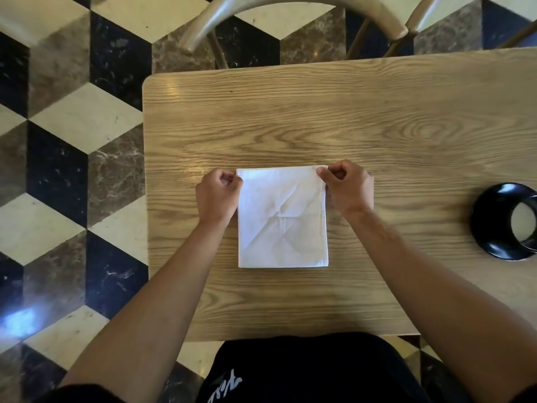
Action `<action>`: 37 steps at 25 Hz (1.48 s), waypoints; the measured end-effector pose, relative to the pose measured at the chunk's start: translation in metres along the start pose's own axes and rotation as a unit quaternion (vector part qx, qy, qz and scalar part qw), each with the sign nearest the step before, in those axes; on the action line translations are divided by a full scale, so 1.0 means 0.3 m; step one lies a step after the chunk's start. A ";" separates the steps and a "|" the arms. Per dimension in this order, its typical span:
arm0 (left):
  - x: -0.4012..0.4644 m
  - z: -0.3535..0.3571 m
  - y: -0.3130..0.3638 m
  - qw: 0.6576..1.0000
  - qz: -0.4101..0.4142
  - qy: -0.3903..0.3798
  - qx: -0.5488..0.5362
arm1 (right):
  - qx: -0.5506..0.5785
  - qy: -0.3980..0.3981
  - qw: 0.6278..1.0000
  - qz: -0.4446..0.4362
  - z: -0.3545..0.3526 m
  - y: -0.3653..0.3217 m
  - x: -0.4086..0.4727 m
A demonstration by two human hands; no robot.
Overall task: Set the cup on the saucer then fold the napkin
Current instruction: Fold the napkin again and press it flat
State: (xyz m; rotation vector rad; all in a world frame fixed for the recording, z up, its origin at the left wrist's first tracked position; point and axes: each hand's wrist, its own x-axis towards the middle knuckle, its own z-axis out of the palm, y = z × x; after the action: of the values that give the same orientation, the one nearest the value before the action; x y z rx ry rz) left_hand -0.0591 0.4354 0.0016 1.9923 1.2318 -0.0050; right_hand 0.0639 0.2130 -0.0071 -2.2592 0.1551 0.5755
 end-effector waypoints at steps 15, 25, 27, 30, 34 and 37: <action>-0.097 0.095 -0.195 0.863 0.405 -0.029 0.302 | -0.301 -0.049 0.856 -0.418 0.272 0.032 -0.247; -0.035 0.121 -0.245 0.837 0.413 -0.019 0.359 | -0.350 -0.032 0.844 -0.405 0.307 0.090 -0.148; -0.037 0.123 -0.242 0.838 0.414 -0.022 0.354 | -0.363 -0.025 0.840 -0.402 0.300 0.103 -0.141; -0.031 0.122 -0.245 0.839 0.408 -0.019 0.359 | -0.383 -0.023 0.832 -0.401 0.296 0.106 -0.131; -0.042 0.115 -0.224 0.840 0.393 -0.036 0.371 | -0.383 -0.051 0.839 -0.382 0.285 0.079 -0.149; -0.051 0.092 -0.204 0.859 0.368 -0.066 0.351 | -0.304 -0.031 0.860 -0.408 0.223 0.058 -0.164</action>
State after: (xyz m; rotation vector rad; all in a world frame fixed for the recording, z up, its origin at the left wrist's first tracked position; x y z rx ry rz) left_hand -0.1035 0.4209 -0.0489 2.9334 0.3017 -0.2381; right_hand -0.0088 0.2462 -0.0360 -2.5762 -1.1190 0.2328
